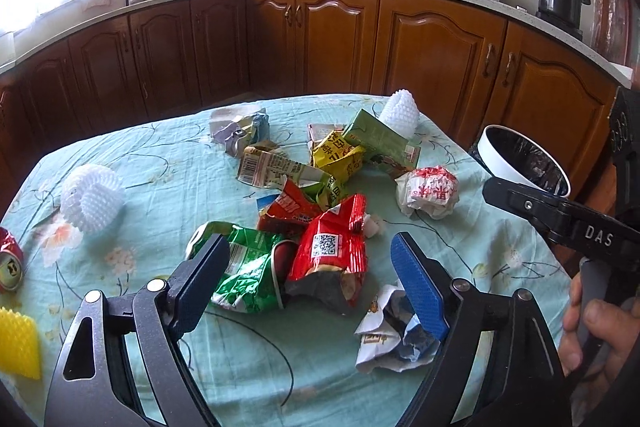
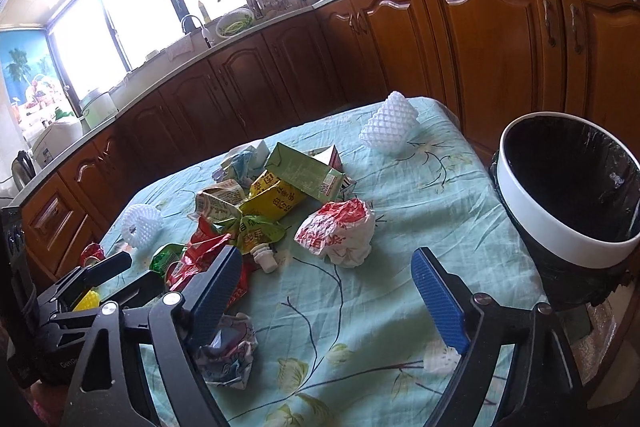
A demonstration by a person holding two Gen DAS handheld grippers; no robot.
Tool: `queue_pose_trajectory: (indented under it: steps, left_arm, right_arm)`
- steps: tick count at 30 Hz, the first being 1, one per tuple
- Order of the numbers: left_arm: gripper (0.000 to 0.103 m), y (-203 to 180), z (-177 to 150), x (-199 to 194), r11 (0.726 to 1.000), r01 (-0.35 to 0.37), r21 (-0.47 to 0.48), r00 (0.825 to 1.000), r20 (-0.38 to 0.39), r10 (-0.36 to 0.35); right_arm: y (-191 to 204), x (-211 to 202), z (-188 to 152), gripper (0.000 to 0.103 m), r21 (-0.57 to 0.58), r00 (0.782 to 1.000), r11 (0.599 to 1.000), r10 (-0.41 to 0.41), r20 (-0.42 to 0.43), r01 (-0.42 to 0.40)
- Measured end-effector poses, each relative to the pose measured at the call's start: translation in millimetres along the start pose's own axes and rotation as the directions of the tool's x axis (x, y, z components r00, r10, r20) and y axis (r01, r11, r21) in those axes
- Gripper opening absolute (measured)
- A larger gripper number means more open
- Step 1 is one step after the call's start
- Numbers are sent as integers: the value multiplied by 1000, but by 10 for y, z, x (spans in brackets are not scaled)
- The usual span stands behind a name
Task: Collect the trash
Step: 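Grasp the red chip bag with the left tool while the right tool grasps the crumpled red-white wrapper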
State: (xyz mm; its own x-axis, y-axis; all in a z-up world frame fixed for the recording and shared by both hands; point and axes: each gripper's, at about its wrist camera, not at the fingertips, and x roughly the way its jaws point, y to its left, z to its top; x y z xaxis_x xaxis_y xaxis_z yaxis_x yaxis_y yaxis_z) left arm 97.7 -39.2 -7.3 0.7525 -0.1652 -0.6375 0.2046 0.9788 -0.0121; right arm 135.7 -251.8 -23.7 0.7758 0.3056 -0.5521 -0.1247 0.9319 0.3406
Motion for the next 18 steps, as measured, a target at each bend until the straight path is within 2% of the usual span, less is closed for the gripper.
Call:
queue_pose_trajectory:
  steps: [6,8,10,11,13,15,18]
  left_arm:
    - [78,-37,45,249,1000,19,22,998,-52,-18]
    - [65,-48,48,321,999,23,28,998,-66,-21]
    - [55,-60,48,382,999,28,34,997,-79,-25]
    - [53,-65,47,396,999,29,37,997,-78,-26]
    - [43,-66,46,398,999,32,40,997,-74,-29]
    - [30,-73,50,401,998,47,39,996,-74,-44]
    - [28,-80,44,374,997,67,34,995,-70,-64]
  right_arm:
    - [-145,454,89,77,45,994,999,-2,-108,7]
    - [-202,579,92,71,67,990,998,7,-138,2]
    - [-243,675,82,56,90,986,996,25,-165,-11]
    - [-263,709,75,53,101,984,995,42,-173,-25]
    - [-261,726,44,35,110,982,992,75,-172,-57]
    - [-239,687,39,32,99,985,993,76,-155,-61]
    - [-200,581,38,27,84,988,993,90,-124,-80]
